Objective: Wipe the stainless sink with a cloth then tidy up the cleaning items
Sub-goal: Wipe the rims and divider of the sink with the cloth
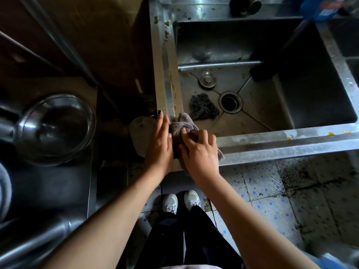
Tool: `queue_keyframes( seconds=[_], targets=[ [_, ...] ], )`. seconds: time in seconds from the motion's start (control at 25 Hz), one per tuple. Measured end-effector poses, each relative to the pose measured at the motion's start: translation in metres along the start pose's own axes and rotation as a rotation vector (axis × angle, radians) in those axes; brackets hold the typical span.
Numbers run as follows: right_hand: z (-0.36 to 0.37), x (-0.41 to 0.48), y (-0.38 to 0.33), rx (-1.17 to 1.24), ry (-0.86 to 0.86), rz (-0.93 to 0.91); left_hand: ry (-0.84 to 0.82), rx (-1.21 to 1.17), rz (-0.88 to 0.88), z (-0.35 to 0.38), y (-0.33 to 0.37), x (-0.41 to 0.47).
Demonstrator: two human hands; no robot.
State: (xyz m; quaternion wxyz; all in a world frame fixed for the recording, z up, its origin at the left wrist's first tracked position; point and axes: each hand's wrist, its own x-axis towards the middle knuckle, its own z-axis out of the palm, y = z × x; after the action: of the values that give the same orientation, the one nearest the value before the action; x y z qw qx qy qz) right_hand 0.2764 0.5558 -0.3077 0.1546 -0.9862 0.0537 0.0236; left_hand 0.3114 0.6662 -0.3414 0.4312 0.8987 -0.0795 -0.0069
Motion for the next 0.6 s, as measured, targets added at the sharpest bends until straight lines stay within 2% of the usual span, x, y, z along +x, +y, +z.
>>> queue_keyframes(
  seconds=[0.08, 0.36, 0.6],
  targets=[
    [0.005, 0.022, 0.002, 0.046, -0.116, 0.047, -0.013, -0.031, -0.029, 0.001, -0.002, 0.001],
    [0.012, 0.06, -0.004, 0.122, -0.128, 0.101, -0.015, -0.027, -0.001, 0.002, -0.004, 0.001],
    [-0.002, 0.004, 0.012, -0.032, -0.078, -0.045, -0.032, -0.031, -0.023, 0.001, -0.002, -0.001]
  ],
)
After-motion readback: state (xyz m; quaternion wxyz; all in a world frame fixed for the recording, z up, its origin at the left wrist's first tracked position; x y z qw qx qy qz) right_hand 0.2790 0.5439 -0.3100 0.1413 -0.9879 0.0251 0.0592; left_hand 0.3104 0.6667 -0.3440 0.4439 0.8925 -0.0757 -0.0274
